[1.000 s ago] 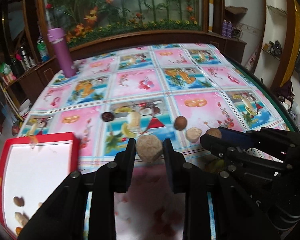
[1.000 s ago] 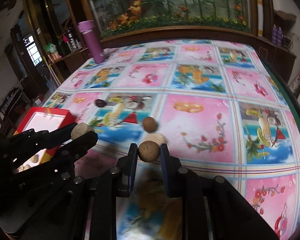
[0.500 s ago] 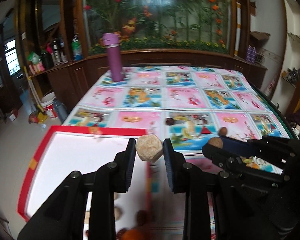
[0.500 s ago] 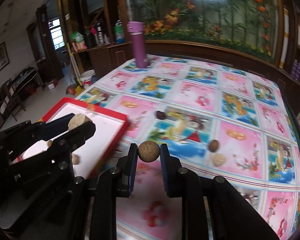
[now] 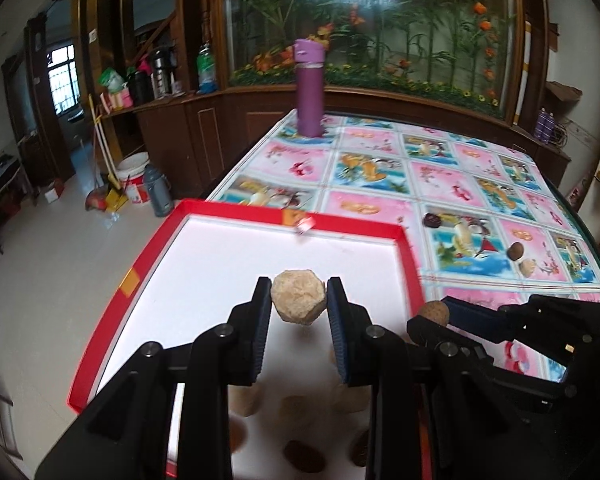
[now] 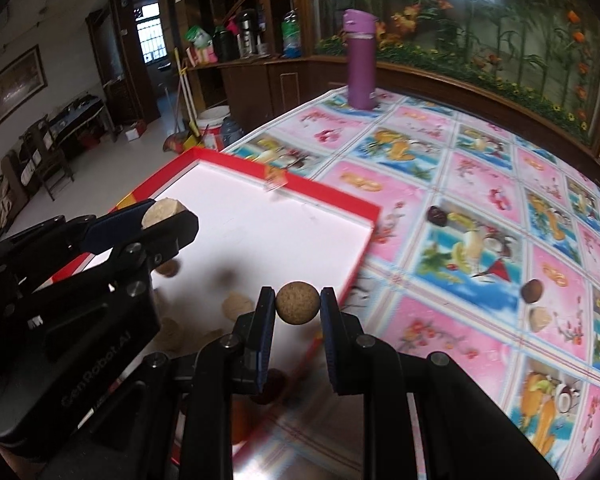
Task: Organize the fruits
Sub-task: 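Carry the beige cake and nut into the tray and open both grippers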
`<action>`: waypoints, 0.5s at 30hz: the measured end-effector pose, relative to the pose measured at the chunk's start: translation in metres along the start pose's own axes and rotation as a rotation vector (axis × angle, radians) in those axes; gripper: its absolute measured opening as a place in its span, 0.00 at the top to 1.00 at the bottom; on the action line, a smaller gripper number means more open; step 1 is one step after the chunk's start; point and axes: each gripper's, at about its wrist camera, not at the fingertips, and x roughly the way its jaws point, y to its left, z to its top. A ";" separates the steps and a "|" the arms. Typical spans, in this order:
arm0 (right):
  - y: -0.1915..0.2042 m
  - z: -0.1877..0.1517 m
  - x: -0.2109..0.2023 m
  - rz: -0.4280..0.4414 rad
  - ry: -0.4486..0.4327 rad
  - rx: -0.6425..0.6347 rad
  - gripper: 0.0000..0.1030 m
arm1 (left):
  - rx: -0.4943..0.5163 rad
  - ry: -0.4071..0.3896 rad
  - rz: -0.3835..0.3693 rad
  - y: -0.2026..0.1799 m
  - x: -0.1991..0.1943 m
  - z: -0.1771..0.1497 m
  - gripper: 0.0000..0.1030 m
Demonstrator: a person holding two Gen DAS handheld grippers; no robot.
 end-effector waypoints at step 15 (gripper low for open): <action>0.010 -0.003 0.001 -0.015 -0.003 0.009 0.80 | -0.023 -0.003 0.032 0.025 -0.003 -0.008 0.71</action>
